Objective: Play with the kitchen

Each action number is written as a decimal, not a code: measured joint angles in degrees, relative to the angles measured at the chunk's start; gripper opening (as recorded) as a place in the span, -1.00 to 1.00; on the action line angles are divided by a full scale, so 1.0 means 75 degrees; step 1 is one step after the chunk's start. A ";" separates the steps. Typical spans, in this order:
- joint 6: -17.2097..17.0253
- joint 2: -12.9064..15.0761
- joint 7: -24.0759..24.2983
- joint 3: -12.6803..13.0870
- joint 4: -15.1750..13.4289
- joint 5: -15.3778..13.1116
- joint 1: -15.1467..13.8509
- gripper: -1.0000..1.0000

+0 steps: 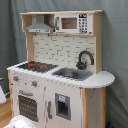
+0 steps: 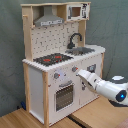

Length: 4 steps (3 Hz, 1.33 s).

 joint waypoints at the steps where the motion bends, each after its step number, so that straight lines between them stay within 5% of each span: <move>1: -0.0628 -0.0002 -0.0224 -0.0105 0.0241 -0.0178 0.0303 1.00; 3: -0.2042 -0.0003 -0.0254 0.0031 0.0911 -0.0673 0.0661 1.00; 4: -0.1877 -0.0008 -0.0066 -0.0042 0.1279 -0.0951 0.0014 1.00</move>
